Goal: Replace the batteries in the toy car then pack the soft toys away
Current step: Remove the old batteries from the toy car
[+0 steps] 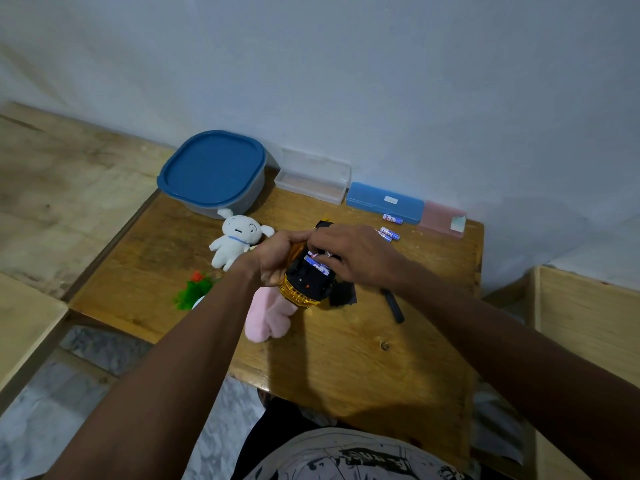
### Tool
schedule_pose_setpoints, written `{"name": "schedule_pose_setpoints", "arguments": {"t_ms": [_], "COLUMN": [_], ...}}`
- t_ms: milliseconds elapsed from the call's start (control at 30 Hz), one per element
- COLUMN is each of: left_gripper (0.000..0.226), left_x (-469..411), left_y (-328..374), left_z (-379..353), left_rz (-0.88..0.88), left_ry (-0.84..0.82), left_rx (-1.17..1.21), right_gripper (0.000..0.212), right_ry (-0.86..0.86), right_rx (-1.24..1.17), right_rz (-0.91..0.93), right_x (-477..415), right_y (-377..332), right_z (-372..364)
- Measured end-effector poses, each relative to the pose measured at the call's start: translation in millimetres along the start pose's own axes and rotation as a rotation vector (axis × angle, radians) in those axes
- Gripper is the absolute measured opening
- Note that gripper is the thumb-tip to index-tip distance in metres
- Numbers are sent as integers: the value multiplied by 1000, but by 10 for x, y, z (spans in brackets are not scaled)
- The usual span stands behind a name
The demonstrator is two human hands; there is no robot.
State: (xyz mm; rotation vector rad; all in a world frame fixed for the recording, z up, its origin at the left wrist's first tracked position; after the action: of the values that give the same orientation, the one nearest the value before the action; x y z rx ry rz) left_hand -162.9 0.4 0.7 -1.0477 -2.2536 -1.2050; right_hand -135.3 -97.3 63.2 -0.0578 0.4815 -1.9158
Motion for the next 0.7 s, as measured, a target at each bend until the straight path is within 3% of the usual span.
{"name": "schedule_pose_setpoints", "arguments": {"t_ms": [167,467,700], "left_gripper": [41,29,29], "left_x": [-27,-101,-94], "left_y": [14,-88,-74], "left_z": [72,186,174], "left_rz": [7,-34,-84], "left_ry": [46,130,169], "left_rx": [-11,17,-8], "right_gripper": [25,29,25], "right_ry": [-30,-133,-25], "right_rx": [-16,37,-135], "right_rz": [19,16,-181], "right_x": [-19,-133,-67], "right_y": [11,-9,90], "right_z": [0,-113,-93]}}
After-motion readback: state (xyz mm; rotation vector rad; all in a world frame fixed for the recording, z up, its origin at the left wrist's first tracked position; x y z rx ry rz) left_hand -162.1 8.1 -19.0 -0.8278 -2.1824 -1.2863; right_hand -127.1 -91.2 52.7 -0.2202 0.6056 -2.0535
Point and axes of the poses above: each hand's wrist, its own x-axis away from the middle knuckle, its own z-axis out of the back of the hand, y = z × x, the point moved 7 cm from there along -x, towards the middle knuckle, and after that the axes turned 5 degrees about -y, right-handed, at the moved point
